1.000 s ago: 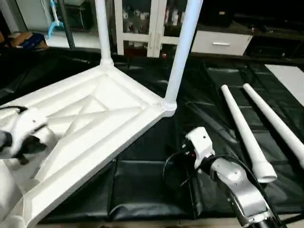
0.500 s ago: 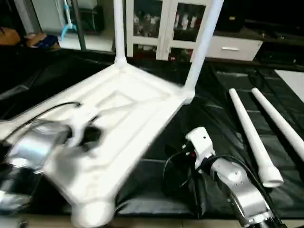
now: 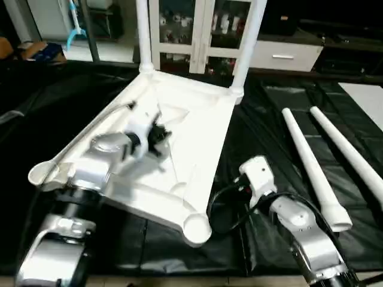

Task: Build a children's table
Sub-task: Rotate table base

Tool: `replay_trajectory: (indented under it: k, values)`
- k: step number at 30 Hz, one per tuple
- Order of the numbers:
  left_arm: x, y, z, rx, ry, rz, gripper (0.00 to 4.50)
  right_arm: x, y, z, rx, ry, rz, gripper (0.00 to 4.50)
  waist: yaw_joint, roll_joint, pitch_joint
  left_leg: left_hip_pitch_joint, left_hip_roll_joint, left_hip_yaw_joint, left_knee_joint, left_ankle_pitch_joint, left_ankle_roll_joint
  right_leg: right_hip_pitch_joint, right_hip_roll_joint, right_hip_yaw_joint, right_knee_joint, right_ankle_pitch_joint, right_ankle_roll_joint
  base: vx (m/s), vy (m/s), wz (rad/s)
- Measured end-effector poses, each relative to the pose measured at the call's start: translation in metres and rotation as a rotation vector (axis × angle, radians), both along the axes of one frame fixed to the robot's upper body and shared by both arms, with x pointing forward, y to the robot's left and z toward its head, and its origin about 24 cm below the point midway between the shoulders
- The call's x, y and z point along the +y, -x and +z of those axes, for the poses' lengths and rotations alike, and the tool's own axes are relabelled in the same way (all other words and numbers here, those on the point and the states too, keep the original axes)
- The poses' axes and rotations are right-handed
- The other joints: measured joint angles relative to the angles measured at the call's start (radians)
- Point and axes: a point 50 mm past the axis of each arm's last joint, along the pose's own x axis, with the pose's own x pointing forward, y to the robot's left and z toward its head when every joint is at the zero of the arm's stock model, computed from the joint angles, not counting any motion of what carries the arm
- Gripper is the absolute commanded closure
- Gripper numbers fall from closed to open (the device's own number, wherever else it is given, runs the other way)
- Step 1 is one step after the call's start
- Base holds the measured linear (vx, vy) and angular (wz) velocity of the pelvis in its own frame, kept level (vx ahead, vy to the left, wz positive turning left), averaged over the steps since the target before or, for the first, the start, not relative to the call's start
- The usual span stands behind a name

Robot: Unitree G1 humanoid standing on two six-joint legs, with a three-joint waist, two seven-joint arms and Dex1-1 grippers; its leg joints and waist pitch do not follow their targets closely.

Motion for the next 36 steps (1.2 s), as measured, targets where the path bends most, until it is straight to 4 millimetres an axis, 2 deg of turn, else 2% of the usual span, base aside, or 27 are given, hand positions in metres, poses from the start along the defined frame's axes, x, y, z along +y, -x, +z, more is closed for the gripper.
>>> replay_trajectory:
  k: [4,6,8,10,12,14,16,18,23,27,30,36]
  values:
    - [0.026,0.018,0.013,0.019,-0.113,-0.130,3.15,-0.008,-0.015,0.020,-0.080,-0.021,-0.070,0.97,-0.008,0.001,0.000,0.002,0.000,0.001,-0.001,0.000,0.000,0.000,0.000,0.000,0.001,-0.002,0.000,0.000,0.000,0.00]
    - [0.038,0.034,0.007,0.094,-0.145,-0.237,2.97,-0.011,-0.015,0.020,-0.073,-0.009,-0.062,0.97,-0.009,0.002,0.001,0.002,0.000,0.001,-0.001,0.000,0.000,0.000,0.000,0.000,0.001,-0.004,-0.001,0.000,0.000,0.00]
    - [0.041,0.046,0.001,0.168,-0.141,-0.323,2.88,-0.014,-0.014,0.018,-0.055,0.001,-0.042,0.97,-0.007,0.002,0.001,0.001,0.000,0.001,-0.001,0.000,0.000,0.000,0.000,0.000,0.001,-0.004,-0.001,0.000,0.000,0.00]
    - [0.046,0.061,-0.002,0.244,-0.179,-0.416,2.78,-0.012,-0.012,0.016,-0.027,0.012,0.059,0.97,-0.003,0.003,0.001,0.002,0.000,0.001,-0.001,0.000,0.000,0.001,0.000,0.000,0.001,-0.005,-0.002,0.000,0.000,0.00]
    - [0.046,0.066,-0.001,0.265,-0.198,-0.463,2.70,-0.012,-0.008,0.015,-0.002,0.016,0.133,0.97,0.005,0.003,0.002,0.003,0.000,0.002,-0.001,0.000,0.000,0.001,0.000,0.000,0.002,-0.005,-0.002,0.000,0.000,0.00]
    - [0.042,0.070,-0.007,0.271,-0.230,-0.500,2.50,-0.013,-0.004,0.014,0.019,0.027,0.202,0.97,0.011,0.004,0.002,0.005,0.000,0.002,-0.001,0.000,0.000,0.004,0.000,0.000,0.002,-0.005,-0.002,0.000,0.000,0.00]
    - [0.037,0.073,-0.016,0.281,-0.274,-0.530,2.50,-0.012,0.001,0.012,0.045,0.030,0.257,0.97,0.012,0.004,0.002,0.007,0.000,0.002,-0.001,0.000,0.000,0.005,0.000,0.000,0.003,-0.005,-0.001,0.000,0.000,0.00]
    - [0.031,0.067,-0.024,0.231,-0.317,-0.526,2.50,-0.016,0.003,0.007,0.086,0.067,0.271,0.97,0.013,0.005,0.003,0.008,0.000,0.002,-0.001,0.000,0.000,0.006,-0.001,0.000,0.003,-0.005,-0.001,0.000,0.000,0.00]
    - [0.024,0.058,-0.028,0.186,-0.365,-0.520,2.50,-0.021,-0.008,-0.001,0.104,0.099,0.099,0.97,0.005,0.004,0.003,0.008,0.000,0.001,0.000,0.001,-0.001,0.003,0.000,0.000,0.008,-0.005,0.000,0.000,0.000,0.00]
    - [0.028,0.060,-0.028,0.223,-0.416,-0.554,2.50,-0.029,-0.019,0.005,0.078,0.079,-0.046,0.97,0.000,0.005,0.003,0.008,0.000,0.000,-0.001,0.002,-0.003,0.000,0.001,0.000,0.012,-0.005,0.000,0.000,0.000,0.00]
    - [0.039,0.066,-0.032,0.300,-0.469,-0.584,2.50,-0.030,-0.023,0.001,0.106,0.081,-0.059,0.97,-0.007,0.006,0.003,0.008,0.000,0.000,-0.001,0.003,-0.005,0.000,0.002,0.000,0.012,-0.004,-0.002,0.000,0.000,0.00]
    - [0.042,0.063,-0.034,0.303,-0.484,-0.588,2.50,-0.021,-0.036,-0.009,0.160,0.097,-0.106,0.97,-0.017,0.008,0.003,0.008,0.000,0.000,0.000,0.003,-0.005,0.000,0.000,0.001,0.012,-0.003,-0.004,0.000,0.000,0.00]
